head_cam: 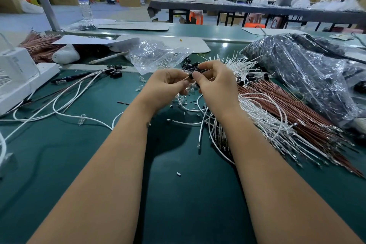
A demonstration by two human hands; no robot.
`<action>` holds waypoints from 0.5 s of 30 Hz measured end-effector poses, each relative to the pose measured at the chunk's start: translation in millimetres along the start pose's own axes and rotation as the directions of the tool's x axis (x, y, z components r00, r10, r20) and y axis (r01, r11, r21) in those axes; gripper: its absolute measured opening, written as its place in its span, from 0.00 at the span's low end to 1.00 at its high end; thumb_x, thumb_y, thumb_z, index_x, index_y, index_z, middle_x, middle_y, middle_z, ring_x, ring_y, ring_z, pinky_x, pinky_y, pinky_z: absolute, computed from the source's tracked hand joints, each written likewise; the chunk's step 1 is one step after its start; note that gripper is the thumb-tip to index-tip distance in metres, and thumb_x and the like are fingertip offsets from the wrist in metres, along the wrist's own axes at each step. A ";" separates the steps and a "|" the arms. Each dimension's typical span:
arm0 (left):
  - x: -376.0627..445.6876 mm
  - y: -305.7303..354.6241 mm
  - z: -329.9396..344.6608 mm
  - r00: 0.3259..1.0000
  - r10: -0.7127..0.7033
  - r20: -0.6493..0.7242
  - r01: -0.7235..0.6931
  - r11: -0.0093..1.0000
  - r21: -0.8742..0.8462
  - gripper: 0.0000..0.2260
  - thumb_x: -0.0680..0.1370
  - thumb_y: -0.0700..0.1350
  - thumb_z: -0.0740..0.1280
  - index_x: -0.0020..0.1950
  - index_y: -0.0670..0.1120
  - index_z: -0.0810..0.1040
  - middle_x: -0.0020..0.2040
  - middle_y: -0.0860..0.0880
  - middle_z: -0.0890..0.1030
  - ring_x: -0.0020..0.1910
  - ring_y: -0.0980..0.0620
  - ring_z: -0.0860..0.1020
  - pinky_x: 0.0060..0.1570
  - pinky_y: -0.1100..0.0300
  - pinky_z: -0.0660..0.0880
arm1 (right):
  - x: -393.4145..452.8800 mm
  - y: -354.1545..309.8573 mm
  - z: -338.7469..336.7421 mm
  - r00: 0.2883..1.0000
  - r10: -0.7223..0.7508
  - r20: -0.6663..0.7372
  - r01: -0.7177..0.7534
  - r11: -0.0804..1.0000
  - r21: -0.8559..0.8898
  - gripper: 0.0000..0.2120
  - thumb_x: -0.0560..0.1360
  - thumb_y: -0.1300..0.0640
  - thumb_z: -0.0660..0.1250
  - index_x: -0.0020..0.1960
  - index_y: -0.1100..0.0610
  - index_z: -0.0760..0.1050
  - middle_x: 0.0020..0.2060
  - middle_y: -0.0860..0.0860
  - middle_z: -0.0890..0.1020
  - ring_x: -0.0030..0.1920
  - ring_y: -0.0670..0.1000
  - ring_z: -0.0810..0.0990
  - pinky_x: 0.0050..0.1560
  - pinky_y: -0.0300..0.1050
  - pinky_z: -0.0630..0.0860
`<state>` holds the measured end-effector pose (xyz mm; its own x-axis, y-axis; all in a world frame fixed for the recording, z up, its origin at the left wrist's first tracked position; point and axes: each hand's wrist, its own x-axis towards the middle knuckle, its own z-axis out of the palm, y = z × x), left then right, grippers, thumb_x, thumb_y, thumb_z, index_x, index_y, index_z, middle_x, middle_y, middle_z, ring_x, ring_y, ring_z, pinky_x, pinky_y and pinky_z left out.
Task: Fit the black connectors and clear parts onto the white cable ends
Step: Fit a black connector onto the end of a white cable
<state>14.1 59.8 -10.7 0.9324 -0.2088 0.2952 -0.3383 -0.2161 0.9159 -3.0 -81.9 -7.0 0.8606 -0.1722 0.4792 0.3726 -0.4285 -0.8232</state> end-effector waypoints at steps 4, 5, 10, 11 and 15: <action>1.9 -2.8 1.7 0.993 0.013 -0.115 -0.014 1.000 -0.003 0.04 0.79 0.38 0.65 0.52 0.43 0.79 0.38 0.42 0.78 0.38 0.50 0.75 0.46 0.56 0.72 | -0.1 0.3 4.3 0.998 -0.018 0.063 0.029 0.981 -0.190 0.07 0.79 0.56 0.63 0.54 0.55 0.78 0.40 0.47 0.80 0.39 0.47 0.77 0.40 0.44 0.73; 2.6 -3.7 1.8 0.990 0.021 -0.137 -0.022 1.000 -0.007 0.05 0.79 0.37 0.64 0.53 0.43 0.78 0.37 0.44 0.77 0.37 0.51 0.75 0.46 0.58 0.72 | -0.9 0.4 5.6 0.992 -0.020 0.123 0.052 0.965 -0.258 0.08 0.79 0.57 0.62 0.54 0.55 0.79 0.39 0.47 0.79 0.37 0.45 0.76 0.38 0.42 0.70; 4.0 -2.1 4.4 0.980 0.079 -0.180 -0.099 0.989 -0.106 0.06 0.81 0.34 0.61 0.52 0.43 0.74 0.41 0.48 0.80 0.40 0.60 0.78 0.47 0.71 0.72 | -6.5 1.7 14.1 0.905 0.010 0.425 0.261 0.776 -0.574 0.12 0.78 0.57 0.63 0.59 0.53 0.79 0.54 0.54 0.80 0.55 0.55 0.76 0.55 0.48 0.74; 4.1 -1.7 4.8 0.978 0.087 -0.187 -0.113 0.985 -0.129 0.05 0.81 0.35 0.61 0.51 0.43 0.74 0.42 0.49 0.80 0.40 0.62 0.78 0.46 0.73 0.71 | -7.0 1.5 14.9 0.898 0.018 0.439 0.273 0.761 -0.588 0.12 0.77 0.56 0.64 0.59 0.52 0.79 0.54 0.53 0.80 0.57 0.56 0.75 0.58 0.49 0.74; 4.7 -1.7 3.5 0.976 0.119 -0.185 -0.157 0.966 -0.207 0.09 0.80 0.36 0.62 0.46 0.48 0.76 0.45 0.52 0.82 0.46 0.64 0.78 0.49 0.74 0.70 | -7.1 1.5 14.6 0.903 0.014 0.430 0.268 0.764 -0.587 0.06 0.76 0.54 0.67 0.52 0.50 0.81 0.50 0.52 0.81 0.55 0.55 0.75 0.54 0.47 0.75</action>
<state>18.6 55.8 -11.8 0.8929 -0.0534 0.4471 -0.4465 0.0219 0.8945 -3.4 -68.4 -16.0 0.9312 0.2205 0.2901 0.3119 -0.8940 -0.3217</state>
